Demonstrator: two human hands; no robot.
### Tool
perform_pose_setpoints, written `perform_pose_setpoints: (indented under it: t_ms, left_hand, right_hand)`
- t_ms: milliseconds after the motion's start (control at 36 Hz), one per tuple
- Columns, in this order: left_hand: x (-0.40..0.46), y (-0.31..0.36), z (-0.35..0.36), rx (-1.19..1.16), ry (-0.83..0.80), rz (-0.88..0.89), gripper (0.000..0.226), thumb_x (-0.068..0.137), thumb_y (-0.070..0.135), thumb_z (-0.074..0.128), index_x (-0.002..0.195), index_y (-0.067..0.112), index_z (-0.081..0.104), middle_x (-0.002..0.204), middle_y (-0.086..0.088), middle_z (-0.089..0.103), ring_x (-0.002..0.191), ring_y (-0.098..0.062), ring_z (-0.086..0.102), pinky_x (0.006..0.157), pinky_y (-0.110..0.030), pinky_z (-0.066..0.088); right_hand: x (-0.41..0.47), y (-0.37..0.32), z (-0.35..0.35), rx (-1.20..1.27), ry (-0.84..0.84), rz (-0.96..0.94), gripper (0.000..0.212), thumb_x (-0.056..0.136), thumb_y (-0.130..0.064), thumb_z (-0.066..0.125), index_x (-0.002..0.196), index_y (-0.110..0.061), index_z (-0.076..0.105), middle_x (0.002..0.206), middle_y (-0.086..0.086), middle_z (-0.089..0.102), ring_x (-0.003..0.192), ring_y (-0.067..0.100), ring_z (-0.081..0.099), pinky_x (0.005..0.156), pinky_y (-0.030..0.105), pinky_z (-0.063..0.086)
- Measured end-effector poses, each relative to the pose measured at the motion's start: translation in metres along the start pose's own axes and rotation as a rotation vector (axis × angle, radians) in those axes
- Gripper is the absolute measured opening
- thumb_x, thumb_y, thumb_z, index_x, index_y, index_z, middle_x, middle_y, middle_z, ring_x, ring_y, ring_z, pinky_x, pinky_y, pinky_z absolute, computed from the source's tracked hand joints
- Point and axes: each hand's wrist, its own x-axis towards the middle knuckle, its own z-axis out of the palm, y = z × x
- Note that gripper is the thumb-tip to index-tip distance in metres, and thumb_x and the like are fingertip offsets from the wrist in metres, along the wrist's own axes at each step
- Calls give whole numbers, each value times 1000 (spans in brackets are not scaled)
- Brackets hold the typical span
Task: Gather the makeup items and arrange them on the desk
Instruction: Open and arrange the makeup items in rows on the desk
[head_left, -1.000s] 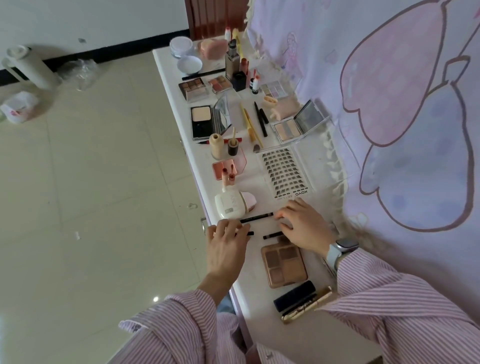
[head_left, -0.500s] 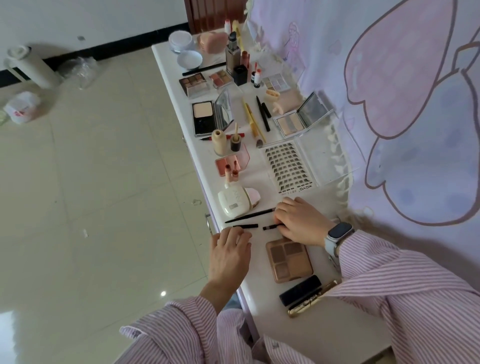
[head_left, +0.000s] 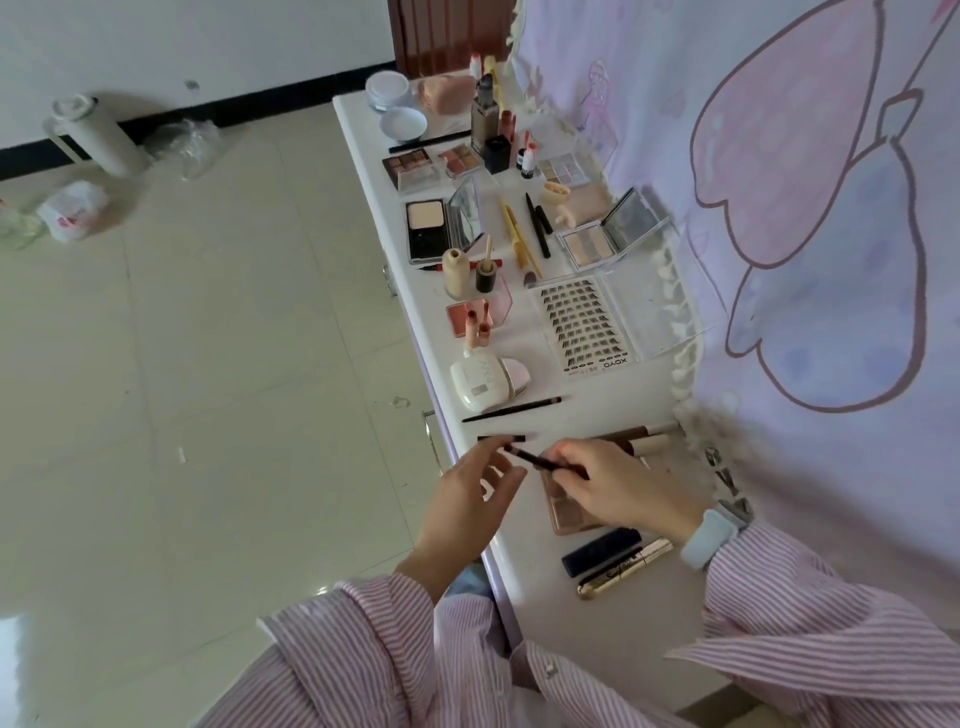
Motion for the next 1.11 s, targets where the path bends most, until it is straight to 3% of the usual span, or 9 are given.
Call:
perform_pose_setpoints:
  t_ms: [83,167,306,417,778,833,917,1000,1111]
  left_hand:
    - [-9,1,-4,-81,6,-24,10,88,16,62,94,24,60,76,14,62,72,0,60,67,-10,45]
    - [-13,0,-12,-219,47,-90,22,88,5,59,79,25,58,69,7,62,65,1,59,65,-12,46]
    - [-16,-11,-22,-276,129,-114,21,91,5,54,80,23,57,68,6,61,62,-1,58,65,-16,47]
    - [-17,-8,-26,-201,89,-72,25,90,6,55,80,29,55,67,8,62,64,-5,59,64,-19,48]
    - [-16,-3,-32,-279,-12,-176,24,89,2,55,81,24,61,64,4,61,57,-2,52,59,-15,44]
    - [-14,-2,-33,-307,-33,-181,24,89,2,55,81,23,62,65,4,63,59,-2,55,61,-14,45]
    - [-12,-4,-34,-382,-33,-206,19,88,-1,55,85,15,62,69,0,65,60,-1,58,63,-14,47]
    - [-10,-12,-36,-433,35,-233,12,88,-6,54,90,3,62,74,-7,66,61,-2,61,62,-15,49]
    - [-10,-27,-34,-431,103,-306,10,88,-7,53,90,0,59,82,-11,67,63,2,63,61,-12,48]
  right_hand:
    - [-7,-3,9,-20,-36,-10,21,96,-21,46,114,-19,57,86,-12,64,78,3,61,73,19,50]
    - [-11,-3,10,-33,-65,-18,18,96,-25,46,105,-19,60,80,-7,62,70,3,59,64,10,47]
    - [-12,-1,10,-37,-34,-26,17,98,-28,40,99,-30,57,94,12,65,88,26,61,77,31,49]
    - [-10,-11,13,-130,-5,-82,21,98,-27,41,108,-20,58,70,-3,58,55,8,52,51,17,40]
    - [-12,-10,17,-158,99,-170,18,94,-28,50,98,-23,66,57,-8,56,48,6,50,47,16,35]
    - [-12,-7,15,-184,74,-164,24,93,-33,50,114,-27,62,77,-5,66,64,6,60,55,15,41]
    - [-12,-6,8,-280,-1,-76,55,93,-43,45,143,-29,26,109,-2,63,92,9,59,74,16,43]
    - [-11,2,0,-297,-44,4,61,96,-36,41,146,-26,9,94,-3,59,73,4,54,60,16,39]
    - [-5,23,-8,-258,82,100,46,96,-20,37,140,-19,23,81,-4,57,70,7,55,61,23,44]
